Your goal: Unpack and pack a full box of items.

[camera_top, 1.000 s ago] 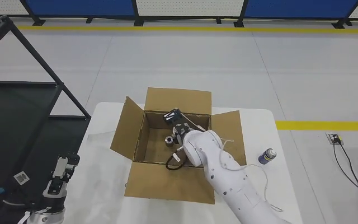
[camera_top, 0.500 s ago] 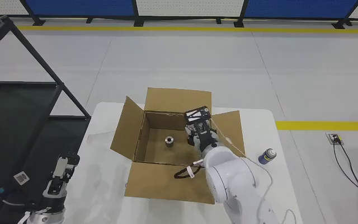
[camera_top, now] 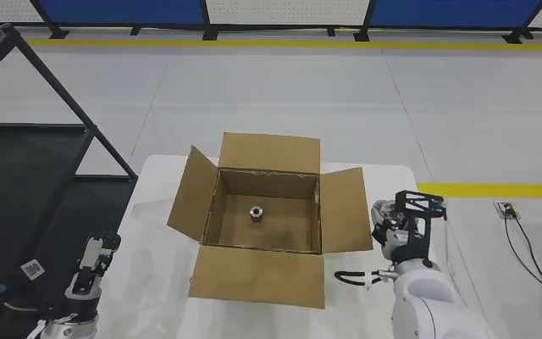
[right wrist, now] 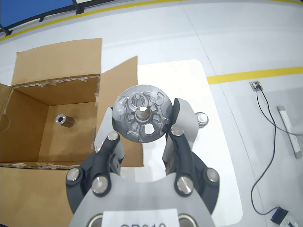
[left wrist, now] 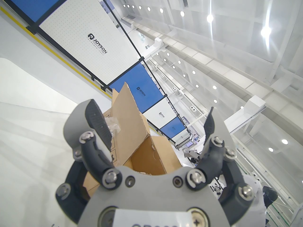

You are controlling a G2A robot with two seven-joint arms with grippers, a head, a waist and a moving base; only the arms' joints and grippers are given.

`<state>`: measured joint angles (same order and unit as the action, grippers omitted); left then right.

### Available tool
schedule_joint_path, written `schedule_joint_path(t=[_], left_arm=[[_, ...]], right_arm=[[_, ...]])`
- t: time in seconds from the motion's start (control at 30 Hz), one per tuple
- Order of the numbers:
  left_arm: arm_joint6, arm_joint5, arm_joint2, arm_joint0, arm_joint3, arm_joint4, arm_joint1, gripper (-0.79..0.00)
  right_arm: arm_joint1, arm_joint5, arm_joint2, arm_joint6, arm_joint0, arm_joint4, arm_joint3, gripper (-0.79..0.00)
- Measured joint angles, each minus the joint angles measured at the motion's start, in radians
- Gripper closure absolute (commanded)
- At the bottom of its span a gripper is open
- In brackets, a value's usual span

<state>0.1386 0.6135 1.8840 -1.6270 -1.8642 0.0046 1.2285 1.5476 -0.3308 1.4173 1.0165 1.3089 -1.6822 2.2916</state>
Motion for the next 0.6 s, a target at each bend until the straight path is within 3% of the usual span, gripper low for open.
schedule_joint_path(t=[0.27,0.6], left_arm=[[0.000,0.000,0.000,0.000,0.000,0.000,0.000,-0.785],[0.000,0.000,0.000,0.000,0.000,0.000,0.000,-0.785]], right_arm=[[-0.011,0.079,0.159,-0.027,0.167,0.124,-0.027,0.000],[-0.020,0.114,0.209,-0.027,0.099,0.150,-0.254,0.000]])
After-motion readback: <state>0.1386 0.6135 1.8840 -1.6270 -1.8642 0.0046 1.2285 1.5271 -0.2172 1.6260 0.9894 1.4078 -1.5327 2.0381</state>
